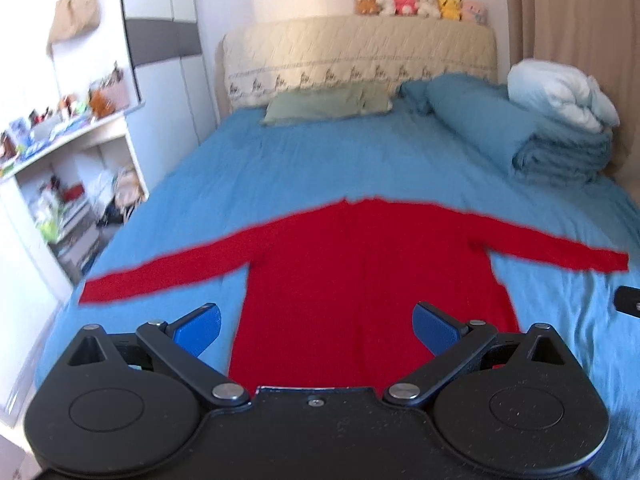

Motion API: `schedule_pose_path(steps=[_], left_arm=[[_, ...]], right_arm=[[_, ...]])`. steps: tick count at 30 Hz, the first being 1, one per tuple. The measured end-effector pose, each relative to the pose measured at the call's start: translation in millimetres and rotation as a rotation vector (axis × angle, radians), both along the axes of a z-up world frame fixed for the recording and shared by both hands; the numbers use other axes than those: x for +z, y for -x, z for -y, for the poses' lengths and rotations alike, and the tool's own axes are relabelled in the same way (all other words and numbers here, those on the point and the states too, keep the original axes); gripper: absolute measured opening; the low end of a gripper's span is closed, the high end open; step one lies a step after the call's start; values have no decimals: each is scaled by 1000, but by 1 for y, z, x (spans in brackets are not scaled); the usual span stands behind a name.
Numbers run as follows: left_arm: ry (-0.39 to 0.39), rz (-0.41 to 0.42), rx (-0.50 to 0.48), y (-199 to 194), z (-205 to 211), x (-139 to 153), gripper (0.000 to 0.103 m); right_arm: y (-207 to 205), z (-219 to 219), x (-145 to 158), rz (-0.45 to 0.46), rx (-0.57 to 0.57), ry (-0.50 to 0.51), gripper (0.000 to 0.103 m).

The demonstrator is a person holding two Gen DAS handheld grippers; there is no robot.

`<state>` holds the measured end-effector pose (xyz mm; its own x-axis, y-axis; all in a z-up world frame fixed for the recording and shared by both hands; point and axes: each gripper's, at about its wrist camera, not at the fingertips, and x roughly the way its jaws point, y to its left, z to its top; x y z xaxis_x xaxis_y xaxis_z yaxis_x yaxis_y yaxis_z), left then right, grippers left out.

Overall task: Fold small clothes
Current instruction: 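Move the right tool to the sweater sleeve cuff and grasp it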

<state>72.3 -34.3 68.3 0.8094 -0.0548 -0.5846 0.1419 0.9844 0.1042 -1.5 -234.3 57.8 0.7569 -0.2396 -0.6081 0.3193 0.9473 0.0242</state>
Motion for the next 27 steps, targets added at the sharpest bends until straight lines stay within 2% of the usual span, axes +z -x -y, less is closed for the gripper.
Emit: schedule_pose_path(steps=[4, 9, 13, 19, 24, 27], left_arm=[[4, 24, -47, -58, 29, 10, 103], [9, -14, -122, -133, 75, -8, 103], [18, -65, -193, -188, 118, -39, 103], [82, -192, -270, -263, 173, -102, 103], [51, -262, -271, -308, 204, -156, 103], [46, -286, -252, -325, 210, -177, 103]], right_arm=[[-39, 51, 8, 49, -96, -8, 103], [-91, 127, -11, 60, -228, -3, 103], [-123, 189, -48, 53, -318, -33, 103], [-153, 265, -122, 34, -430, -47, 103], [-165, 313, -182, 22, -513, -116, 103], [-173, 333, -210, 22, -532, -165, 93]])
